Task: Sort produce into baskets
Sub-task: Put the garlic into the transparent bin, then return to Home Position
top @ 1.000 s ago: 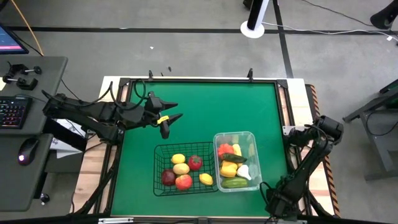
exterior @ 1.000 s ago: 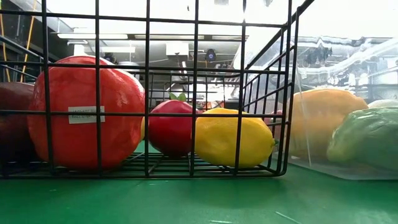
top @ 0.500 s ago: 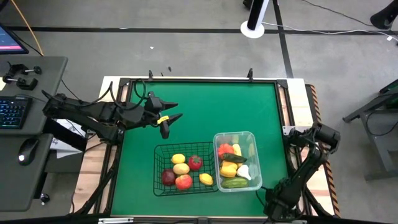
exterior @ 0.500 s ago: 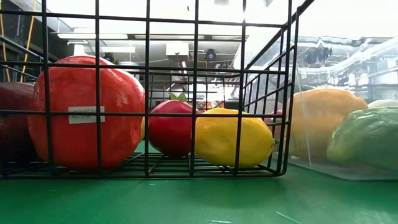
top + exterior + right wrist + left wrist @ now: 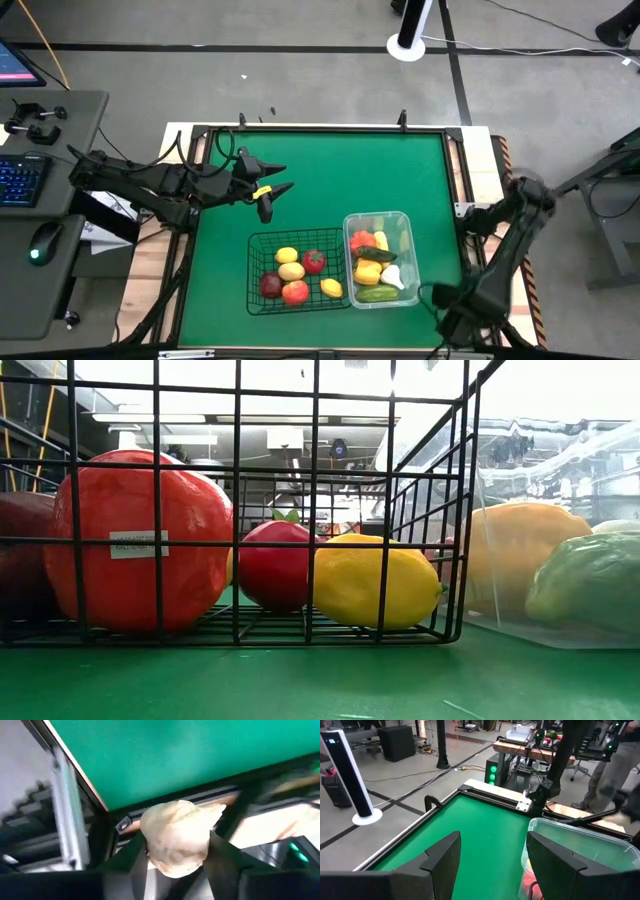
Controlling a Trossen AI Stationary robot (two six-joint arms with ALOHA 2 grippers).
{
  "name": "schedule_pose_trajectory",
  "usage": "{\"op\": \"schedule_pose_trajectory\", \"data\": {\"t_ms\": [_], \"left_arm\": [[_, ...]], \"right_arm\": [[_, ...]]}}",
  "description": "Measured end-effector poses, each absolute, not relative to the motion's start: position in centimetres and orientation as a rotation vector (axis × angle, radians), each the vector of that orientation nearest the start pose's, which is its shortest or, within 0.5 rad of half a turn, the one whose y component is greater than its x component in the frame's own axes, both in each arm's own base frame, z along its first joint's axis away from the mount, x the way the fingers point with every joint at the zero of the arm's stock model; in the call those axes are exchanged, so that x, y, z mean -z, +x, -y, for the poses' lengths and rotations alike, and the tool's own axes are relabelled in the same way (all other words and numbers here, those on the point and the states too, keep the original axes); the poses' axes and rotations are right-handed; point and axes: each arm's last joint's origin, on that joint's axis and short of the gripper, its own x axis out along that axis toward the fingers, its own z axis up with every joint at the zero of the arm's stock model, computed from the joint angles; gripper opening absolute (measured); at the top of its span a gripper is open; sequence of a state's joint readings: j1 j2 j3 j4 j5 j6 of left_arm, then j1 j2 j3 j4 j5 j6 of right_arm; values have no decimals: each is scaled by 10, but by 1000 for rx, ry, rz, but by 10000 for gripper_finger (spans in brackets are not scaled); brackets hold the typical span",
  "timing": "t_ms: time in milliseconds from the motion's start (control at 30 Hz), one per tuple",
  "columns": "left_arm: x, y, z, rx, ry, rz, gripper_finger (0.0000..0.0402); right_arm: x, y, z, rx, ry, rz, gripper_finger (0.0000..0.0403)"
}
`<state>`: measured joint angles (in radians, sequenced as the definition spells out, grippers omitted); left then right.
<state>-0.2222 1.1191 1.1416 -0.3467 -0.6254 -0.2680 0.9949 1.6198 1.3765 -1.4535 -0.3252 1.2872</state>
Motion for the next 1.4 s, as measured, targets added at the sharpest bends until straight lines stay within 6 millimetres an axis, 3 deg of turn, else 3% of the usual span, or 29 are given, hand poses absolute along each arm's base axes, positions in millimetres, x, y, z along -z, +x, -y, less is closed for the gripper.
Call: {"op": "schedule_pose_trajectory", "data": {"t_ms": [200, 333, 467, 700, 867, 1100, 1267, 1400], "left_arm": [[-377, 233, 35, -436, -127, -242, 213], [-378, 232, 36, -398, -144, -243, 213], [-383, 225, 42, -296, -171, -236, 213], [-397, 202, 51, -220, -195, -176, 213], [-404, 190, 54, -182, -197, -147, 213], [-398, 185, 53, -203, -109, -157, 213], [-365, 181, 39, -196, -140, 23, 208], [-337, 173, 14, -141, -187, 190, 187]], "right_arm": [[-337, 148, -190, 346, 420, -1504, 184], [-355, 162, -162, 424, 521, -1174, 175], [-363, 184, -144, 451, 542, -983, 170], [-351, 231, -131, 358, 492, -1016, 217], [-344, 246, -116, 344, 413, -1074, 270], [-353, 236, -94, 351, 414, -1106, 292], [-365, 221, -85, 382, 448, -1057, 293], [-371, 215, -82, 389, 474, -1028, 293]]}}
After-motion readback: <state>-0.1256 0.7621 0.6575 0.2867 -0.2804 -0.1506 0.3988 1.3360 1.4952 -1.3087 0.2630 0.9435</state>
